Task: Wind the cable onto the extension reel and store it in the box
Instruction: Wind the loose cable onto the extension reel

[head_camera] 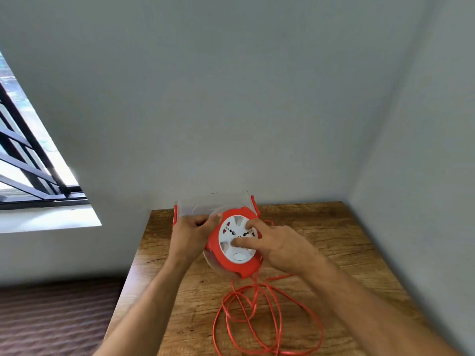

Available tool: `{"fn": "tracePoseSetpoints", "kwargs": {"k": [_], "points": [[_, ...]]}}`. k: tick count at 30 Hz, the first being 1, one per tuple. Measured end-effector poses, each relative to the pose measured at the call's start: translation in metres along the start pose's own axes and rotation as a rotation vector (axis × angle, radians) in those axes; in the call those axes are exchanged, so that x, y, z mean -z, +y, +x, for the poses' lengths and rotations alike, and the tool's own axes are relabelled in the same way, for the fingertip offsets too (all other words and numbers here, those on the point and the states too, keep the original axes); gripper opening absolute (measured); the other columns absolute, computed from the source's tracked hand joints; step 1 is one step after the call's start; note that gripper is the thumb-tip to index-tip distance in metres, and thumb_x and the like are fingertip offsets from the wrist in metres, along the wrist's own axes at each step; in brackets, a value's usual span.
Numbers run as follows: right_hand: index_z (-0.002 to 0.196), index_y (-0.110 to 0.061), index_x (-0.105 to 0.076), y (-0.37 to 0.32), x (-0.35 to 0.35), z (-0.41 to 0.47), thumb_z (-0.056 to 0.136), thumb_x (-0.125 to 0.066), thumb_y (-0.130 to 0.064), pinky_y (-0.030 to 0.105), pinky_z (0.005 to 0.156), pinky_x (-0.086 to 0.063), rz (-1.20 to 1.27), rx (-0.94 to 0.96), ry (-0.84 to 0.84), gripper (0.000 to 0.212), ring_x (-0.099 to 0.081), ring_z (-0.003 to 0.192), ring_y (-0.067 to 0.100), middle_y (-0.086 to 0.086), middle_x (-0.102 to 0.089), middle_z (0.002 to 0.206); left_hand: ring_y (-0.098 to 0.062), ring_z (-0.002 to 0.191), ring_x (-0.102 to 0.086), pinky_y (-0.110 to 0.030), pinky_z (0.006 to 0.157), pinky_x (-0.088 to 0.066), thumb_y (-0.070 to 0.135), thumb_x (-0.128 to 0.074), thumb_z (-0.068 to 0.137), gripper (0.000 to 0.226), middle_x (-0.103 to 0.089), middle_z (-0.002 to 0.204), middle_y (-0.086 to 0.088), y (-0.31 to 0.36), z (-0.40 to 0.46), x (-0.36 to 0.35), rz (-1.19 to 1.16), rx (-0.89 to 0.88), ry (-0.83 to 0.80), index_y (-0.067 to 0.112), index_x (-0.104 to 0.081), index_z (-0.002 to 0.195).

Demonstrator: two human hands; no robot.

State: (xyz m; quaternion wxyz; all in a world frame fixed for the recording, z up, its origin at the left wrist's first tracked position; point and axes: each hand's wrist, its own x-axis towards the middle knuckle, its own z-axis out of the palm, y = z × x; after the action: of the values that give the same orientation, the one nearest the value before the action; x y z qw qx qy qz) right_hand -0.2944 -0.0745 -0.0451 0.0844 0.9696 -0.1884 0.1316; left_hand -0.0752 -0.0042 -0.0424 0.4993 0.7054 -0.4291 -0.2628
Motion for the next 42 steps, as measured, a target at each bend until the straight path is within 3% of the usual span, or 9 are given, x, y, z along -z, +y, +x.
{"fn": "tracePoseSetpoints", "kwargs": {"k": [5, 8, 13, 17, 22, 27, 31, 38, 42], "points": [[0.140, -0.046, -0.048, 0.011, 0.013, 0.002, 0.082, -0.077, -0.028, 0.024, 0.036, -0.037, -0.189, 0.268, -0.027, 0.067, -0.059, 0.047, 0.022, 0.015, -0.060, 0.129, -0.036, 0.076, -0.078, -0.052, 0.076, -0.064, 0.041, -0.073, 0.093, 0.031, -0.081, 0.076, -0.012, 0.023, 0.011, 0.008, 0.158, -0.032, -0.285, 0.013, -0.085, 0.085], [0.145, -0.046, -0.032, 0.004, 0.008, 0.003, 0.094, -0.059, -0.044, 0.025, 0.036, -0.037, -0.237, 0.182, -0.023, 0.058, -0.056, 0.041, 0.023, 0.016, -0.061, 0.129, -0.036, 0.076, -0.079, -0.057, 0.077, -0.063, 0.042, -0.073, 0.093, 0.028, -0.082, 0.077, -0.010, 0.032, 0.014, 0.006, 0.161, -0.056, -0.284, 0.019, -0.085, 0.083], [0.133, -0.042, -0.040, -0.005, -0.001, 0.011, 0.080, -0.072, -0.047, 0.027, 0.036, -0.042, -0.202, 0.050, 0.079, 0.062, -0.059, 0.045, 0.026, 0.010, -0.068, 0.096, -0.032, 0.074, -0.079, -0.055, 0.074, -0.065, 0.039, -0.077, 0.090, 0.019, -0.082, 0.076, -0.005, 0.043, 0.012, -0.002, 0.125, -0.108, -0.198, 0.024, -0.084, 0.081], [0.127, -0.044, -0.036, -0.018, 0.003, 0.018, 0.075, -0.057, -0.063, 0.031, 0.055, -0.046, 0.098, -0.419, 0.167, 0.059, -0.068, 0.064, 0.027, -0.002, -0.070, 0.080, -0.017, 0.062, -0.075, -0.043, 0.067, -0.063, 0.035, -0.079, 0.089, 0.021, -0.080, 0.071, -0.004, 0.044, 0.012, -0.005, 0.035, -0.115, -0.090, 0.017, -0.085, 0.081], [0.120, -0.035, -0.040, -0.040, -0.008, 0.042, 0.073, -0.072, -0.060, 0.021, 0.056, -0.045, 0.835, -1.000, 0.378, 0.061, -0.066, 0.086, 0.017, 0.000, -0.069, 0.103, -0.019, 0.070, -0.074, -0.042, 0.066, -0.061, 0.043, -0.078, 0.087, 0.025, -0.078, 0.075, 0.001, 0.040, 0.011, -0.017, -0.046, -0.087, 0.162, 0.020, -0.085, 0.083], [0.126, -0.031, -0.045, -0.031, -0.015, 0.022, 0.087, -0.068, -0.046, 0.000, 0.062, -0.044, 0.644, -0.685, 0.420, 0.047, -0.069, 0.087, 0.006, -0.005, -0.069, 0.114, -0.040, 0.071, -0.074, -0.053, 0.066, -0.061, 0.042, -0.073, 0.093, 0.040, -0.077, 0.071, -0.018, 0.037, 0.015, -0.009, -0.168, -0.037, 0.302, 0.006, -0.080, 0.076], [0.134, -0.025, -0.043, -0.032, -0.032, 0.012, 0.087, -0.073, -0.034, 0.010, 0.068, -0.054, 0.665, -0.654, 0.390, 0.057, -0.063, 0.098, 0.008, -0.008, -0.043, 0.136, -0.031, 0.067, -0.077, -0.051, 0.067, -0.065, 0.041, -0.072, 0.093, 0.030, -0.078, 0.071, -0.012, 0.037, 0.015, -0.006, -0.162, -0.041, 0.276, 0.022, -0.077, 0.071], [0.119, -0.027, -0.056, -0.013, -0.035, 0.014, 0.086, -0.075, -0.022, 0.009, 0.071, -0.047, 0.781, -0.792, 0.189, 0.039, -0.063, 0.080, -0.003, -0.017, -0.064, 0.096, -0.026, 0.063, -0.068, -0.045, 0.067, -0.060, 0.045, -0.073, 0.092, 0.041, -0.076, 0.076, -0.023, 0.018, 0.018, 0.000, -0.215, 0.037, 0.337, 0.011, -0.078, 0.069], [0.086, -0.022, -0.070, 0.007, -0.045, -0.019, 0.086, -0.064, -0.023, 0.013, 0.072, -0.044, 0.386, -0.427, 0.199, 0.006, -0.058, 0.076, 0.005, -0.013, -0.059, 0.086, -0.028, 0.080, -0.075, -0.046, 0.084, -0.062, 0.052, -0.070, 0.089, 0.034, -0.074, 0.070, -0.004, 0.015, 0.027, 0.019, -0.331, 0.200, 0.551, 0.022, -0.079, 0.075]]}}
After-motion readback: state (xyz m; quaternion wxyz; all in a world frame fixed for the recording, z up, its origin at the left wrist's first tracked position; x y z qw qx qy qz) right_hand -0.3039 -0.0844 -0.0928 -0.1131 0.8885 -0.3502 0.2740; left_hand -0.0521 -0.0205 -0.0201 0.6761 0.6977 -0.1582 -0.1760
